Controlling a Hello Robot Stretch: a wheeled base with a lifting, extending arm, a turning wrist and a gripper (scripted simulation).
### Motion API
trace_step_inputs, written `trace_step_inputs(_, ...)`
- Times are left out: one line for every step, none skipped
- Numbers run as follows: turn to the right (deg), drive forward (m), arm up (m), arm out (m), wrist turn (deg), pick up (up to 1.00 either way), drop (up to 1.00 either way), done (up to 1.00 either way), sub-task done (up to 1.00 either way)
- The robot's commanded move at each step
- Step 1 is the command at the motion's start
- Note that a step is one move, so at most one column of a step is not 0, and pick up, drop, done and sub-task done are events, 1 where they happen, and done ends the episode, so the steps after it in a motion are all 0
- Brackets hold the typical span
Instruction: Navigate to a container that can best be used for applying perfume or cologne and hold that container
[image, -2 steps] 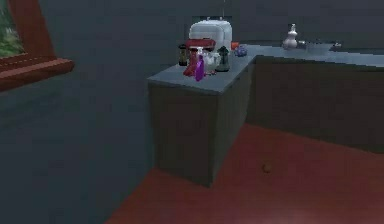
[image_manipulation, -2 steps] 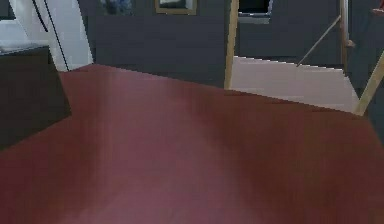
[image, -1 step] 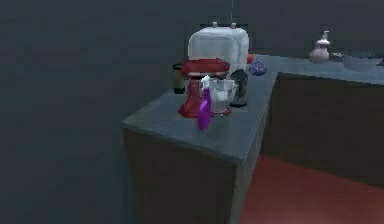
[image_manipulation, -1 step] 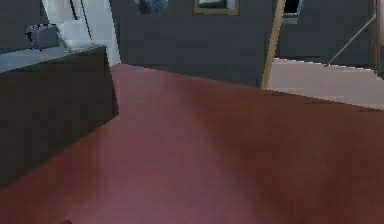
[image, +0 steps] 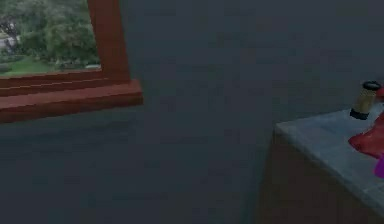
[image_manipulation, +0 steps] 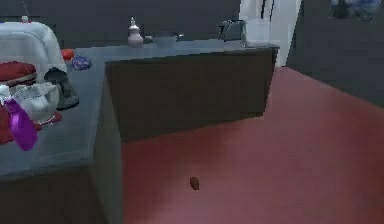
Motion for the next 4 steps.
trace_step_inputs(-36.0,0.00,0.00,0.00,0.0,0.00,0.00,0.00,0.00)
trace_step_inputs(0.0,0.00,0.50,0.00,0.0,0.00,0.00,0.00,0.00)
trace_step_inputs(0.0,0.00,0.38,0.00,0.0,0.00,0.00,0.00,0.00)
trace_step_inputs(0.0,0.00,0.00,0.50,0.0,0.00,0.00,0.00,0.00)
